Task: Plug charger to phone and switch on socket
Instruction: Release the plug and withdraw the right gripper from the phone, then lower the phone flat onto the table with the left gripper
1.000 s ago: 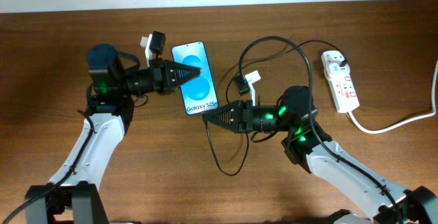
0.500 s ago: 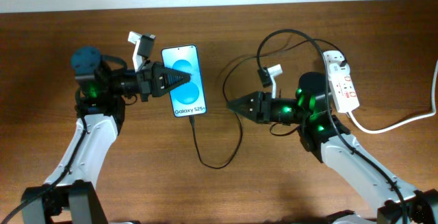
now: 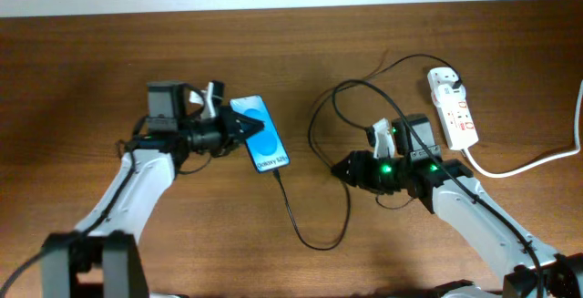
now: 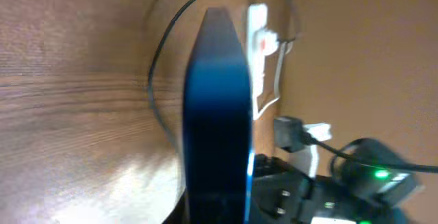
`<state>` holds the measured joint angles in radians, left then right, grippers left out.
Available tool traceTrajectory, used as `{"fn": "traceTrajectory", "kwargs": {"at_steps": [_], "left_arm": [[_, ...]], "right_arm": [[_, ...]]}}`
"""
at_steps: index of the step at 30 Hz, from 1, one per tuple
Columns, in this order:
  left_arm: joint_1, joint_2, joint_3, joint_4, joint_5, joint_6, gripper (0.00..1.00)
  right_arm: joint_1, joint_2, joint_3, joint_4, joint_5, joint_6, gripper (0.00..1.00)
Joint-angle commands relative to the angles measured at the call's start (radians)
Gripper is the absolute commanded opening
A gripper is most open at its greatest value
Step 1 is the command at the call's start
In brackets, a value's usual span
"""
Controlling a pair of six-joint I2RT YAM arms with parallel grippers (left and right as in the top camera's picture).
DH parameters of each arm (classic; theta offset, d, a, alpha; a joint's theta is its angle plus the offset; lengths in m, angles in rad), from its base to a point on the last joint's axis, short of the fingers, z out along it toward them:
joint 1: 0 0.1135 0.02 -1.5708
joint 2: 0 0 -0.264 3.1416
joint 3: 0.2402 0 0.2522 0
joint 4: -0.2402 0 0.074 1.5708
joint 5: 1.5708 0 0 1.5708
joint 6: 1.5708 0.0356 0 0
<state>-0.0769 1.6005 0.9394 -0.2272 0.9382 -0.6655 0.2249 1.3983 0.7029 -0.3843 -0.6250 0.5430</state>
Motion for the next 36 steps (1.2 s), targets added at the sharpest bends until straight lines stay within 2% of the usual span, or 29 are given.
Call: {"fn": "traceTrajectory", "kwargs": {"at_steps": [1, 4, 6, 11, 16, 20, 22, 24, 25, 27, 29, 31, 36], "left_arm": [[-0.059, 0.121, 0.012, 0.064, -0.019, 0.141, 0.02], [-0.06, 0.238, 0.053, 0.103, -0.019, 0.224, 0.03], [-0.06, 0.3, 0.1, 0.103, -0.027, 0.279, 0.08], [-0.061, 0.363, 0.126, -0.025, -0.222, 0.328, 0.1], [-0.061, 0.423, 0.126, -0.026, -0.24, 0.327, 0.11], [-0.061, 0.462, 0.126, -0.026, -0.249, 0.322, 0.19], [-0.061, 0.462, 0.126, -0.03, -0.259, 0.322, 0.27], [-0.061, 0.462, 0.126, -0.03, -0.26, 0.322, 0.31], [-0.061, 0.462, 0.126, -0.034, -0.273, 0.322, 0.36], [-0.061, 0.462, 0.126, -0.082, -0.348, 0.322, 0.46], [-0.061, 0.462, 0.126, -0.138, -0.445, 0.322, 0.5], [-0.061, 0.462, 0.126, -0.176, -0.498, 0.322, 0.55], [-0.061, 0.462, 0.126, -0.182, -0.521, 0.311, 0.55]], "right_arm": [[-0.004, -0.004, 0.0, -0.09, 0.088, -0.042, 0.5], [-0.004, -0.004, 0.0, -0.15, 0.088, -0.084, 0.5], [-0.004, -0.004, 0.0, -0.168, 0.088, -0.084, 0.5], [-0.003, -0.004, 0.0, -0.216, 0.061, -0.091, 0.5], [-0.003, -0.004, 0.0, -0.257, -0.005, -0.095, 0.5], [-0.003, -0.004, 0.0, -0.311, -0.003, -0.147, 0.5], [-0.003, -0.004, 0.0, -0.316, -0.003, -0.147, 0.5], [-0.003, -0.004, 0.0, -0.317, -0.002, -0.147, 0.5], [-0.003, -0.004, 0.0, -0.32, 0.007, -0.147, 0.51], [-0.003, -0.004, -0.002, -0.32, 0.017, -0.147, 0.51], [-0.003, -0.004, -0.002, -0.321, 0.032, -0.147, 0.52], [-0.003, -0.004, -0.002, -0.33, 0.053, -0.147, 0.57], [-0.003, -0.004, -0.002, -0.342, 0.063, -0.147, 0.59]]}}
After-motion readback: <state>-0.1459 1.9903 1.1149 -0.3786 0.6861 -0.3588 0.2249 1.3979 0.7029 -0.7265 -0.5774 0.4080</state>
